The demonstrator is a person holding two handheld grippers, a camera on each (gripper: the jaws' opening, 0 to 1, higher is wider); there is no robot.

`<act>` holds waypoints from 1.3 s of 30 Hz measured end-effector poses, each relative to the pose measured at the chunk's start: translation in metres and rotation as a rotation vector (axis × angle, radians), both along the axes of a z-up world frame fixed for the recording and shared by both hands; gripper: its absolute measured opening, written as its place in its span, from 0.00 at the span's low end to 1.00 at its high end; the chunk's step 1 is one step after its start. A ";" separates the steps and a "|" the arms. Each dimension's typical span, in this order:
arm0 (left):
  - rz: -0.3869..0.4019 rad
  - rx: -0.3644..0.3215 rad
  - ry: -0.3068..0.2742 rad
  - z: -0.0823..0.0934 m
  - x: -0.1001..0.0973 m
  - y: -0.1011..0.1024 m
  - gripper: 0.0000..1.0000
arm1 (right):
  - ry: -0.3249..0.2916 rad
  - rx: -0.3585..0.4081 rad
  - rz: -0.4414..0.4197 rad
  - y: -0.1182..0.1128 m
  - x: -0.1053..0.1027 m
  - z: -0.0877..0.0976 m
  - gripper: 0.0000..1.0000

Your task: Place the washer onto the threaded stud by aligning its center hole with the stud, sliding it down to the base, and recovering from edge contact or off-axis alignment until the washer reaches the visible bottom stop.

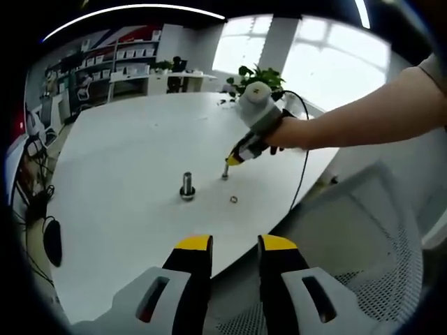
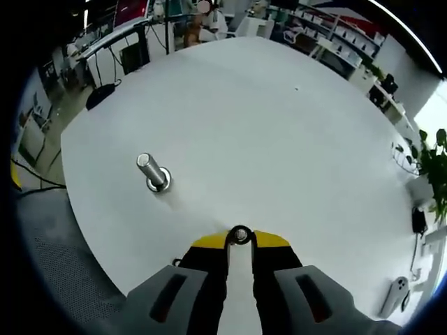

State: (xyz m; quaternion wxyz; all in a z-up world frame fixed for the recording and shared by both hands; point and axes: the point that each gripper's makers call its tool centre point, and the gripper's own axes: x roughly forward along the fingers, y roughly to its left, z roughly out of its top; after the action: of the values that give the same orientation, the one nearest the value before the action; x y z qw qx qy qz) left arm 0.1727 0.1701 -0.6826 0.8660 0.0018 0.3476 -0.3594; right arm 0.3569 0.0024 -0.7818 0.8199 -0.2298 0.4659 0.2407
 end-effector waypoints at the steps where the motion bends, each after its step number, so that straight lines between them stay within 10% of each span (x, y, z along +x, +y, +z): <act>1: 0.000 0.000 0.000 0.000 0.000 0.000 0.24 | 0.004 -0.004 0.002 -0.001 -0.001 -0.001 0.14; 39: 0.000 0.018 0.018 -0.004 -0.001 0.002 0.23 | 0.102 -0.041 0.028 0.000 -0.005 -0.050 0.14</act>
State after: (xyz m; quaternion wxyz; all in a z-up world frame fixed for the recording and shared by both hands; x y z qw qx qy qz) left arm 0.1714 0.1717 -0.6870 0.8629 0.0064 0.3587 -0.3560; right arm 0.3518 0.0027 -0.8317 0.7868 -0.2403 0.5087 0.2538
